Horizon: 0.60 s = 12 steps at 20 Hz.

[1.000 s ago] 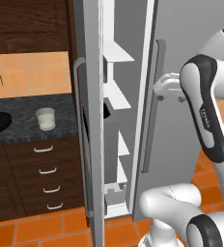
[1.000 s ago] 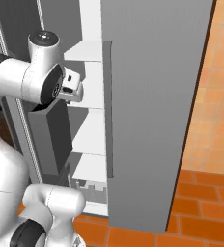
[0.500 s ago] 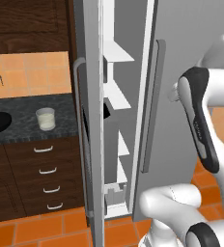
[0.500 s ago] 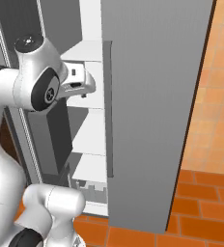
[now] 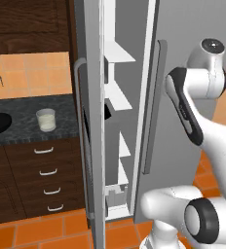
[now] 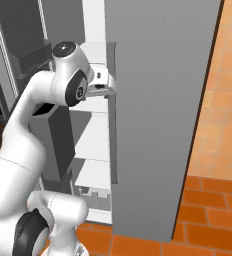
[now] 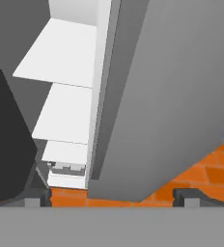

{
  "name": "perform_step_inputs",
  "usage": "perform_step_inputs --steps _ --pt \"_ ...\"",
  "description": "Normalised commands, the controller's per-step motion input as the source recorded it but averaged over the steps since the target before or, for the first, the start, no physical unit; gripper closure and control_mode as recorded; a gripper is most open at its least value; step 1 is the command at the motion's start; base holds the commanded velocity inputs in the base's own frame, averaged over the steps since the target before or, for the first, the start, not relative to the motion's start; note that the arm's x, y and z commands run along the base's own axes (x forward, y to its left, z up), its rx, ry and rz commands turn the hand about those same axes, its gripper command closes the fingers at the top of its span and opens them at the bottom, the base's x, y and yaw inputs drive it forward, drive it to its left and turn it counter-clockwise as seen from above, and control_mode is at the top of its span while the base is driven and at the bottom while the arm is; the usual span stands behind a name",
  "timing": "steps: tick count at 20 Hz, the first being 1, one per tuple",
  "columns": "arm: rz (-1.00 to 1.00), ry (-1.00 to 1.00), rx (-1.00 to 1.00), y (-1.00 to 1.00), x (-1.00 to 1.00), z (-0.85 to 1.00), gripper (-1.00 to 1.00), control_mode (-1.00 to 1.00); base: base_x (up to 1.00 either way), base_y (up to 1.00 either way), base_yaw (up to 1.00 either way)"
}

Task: Grab a lemon wedge from the fridge and one ice cube from the ice bowl, and put them in the glass of lemonade.

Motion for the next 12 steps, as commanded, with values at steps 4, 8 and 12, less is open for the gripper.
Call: perform_step_inputs --steps 4,8,12 --pt "-0.01 0.0 0.08 -0.02 0.97 -0.22 -1.0 -1.0 0.0 0.0 0.0" --pt "0.0 -0.02 0.09 0.04 0.57 -0.14 -1.0 -1.0 0.0 0.0 0.0" --pt "0.0 -0.1 0.04 0.0 0.53 -0.3 -1.0 -1.0 0.0 0.0 0.0"
